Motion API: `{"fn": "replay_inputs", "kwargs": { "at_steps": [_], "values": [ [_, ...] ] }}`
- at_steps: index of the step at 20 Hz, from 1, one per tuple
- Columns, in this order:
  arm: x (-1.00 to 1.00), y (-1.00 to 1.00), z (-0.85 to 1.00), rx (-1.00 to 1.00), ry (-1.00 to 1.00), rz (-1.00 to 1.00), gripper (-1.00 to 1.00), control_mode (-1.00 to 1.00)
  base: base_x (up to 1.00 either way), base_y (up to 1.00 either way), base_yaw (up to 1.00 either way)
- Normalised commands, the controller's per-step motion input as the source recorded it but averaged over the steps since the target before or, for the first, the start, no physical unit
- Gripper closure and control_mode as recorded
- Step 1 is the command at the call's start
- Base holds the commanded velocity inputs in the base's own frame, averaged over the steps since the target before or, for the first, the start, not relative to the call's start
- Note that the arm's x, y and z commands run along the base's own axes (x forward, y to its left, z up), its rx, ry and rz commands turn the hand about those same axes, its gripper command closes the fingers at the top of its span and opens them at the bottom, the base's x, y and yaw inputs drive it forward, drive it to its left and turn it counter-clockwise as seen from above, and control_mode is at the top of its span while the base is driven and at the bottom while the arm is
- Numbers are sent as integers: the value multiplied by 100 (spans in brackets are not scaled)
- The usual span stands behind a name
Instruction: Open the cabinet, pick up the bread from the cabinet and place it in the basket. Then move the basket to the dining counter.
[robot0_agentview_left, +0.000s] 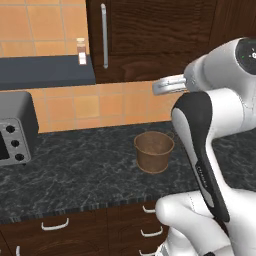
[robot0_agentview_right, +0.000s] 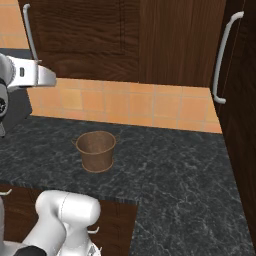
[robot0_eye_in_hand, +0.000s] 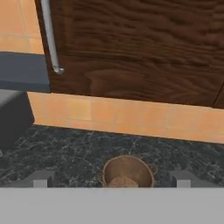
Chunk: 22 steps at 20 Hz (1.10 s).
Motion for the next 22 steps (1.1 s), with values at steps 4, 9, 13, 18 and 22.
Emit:
{"fn": "replay_inputs", "kwargs": {
  "at_steps": [4,9,13,18,22],
  "values": [
    [-8,43,69,0,-31,7,-100,-100,0,0,0],
    [19,74,39,0,-15,0,-100,-100,0,0,0],
    [31,72,35,-1,0,0,-100,-100,0,0,0],
    [54,12,-1,0,1,0,-100,-100,0,0,0],
    [56,9,0,0,0,0,-100,-100,0,0,0]
  ]
}}
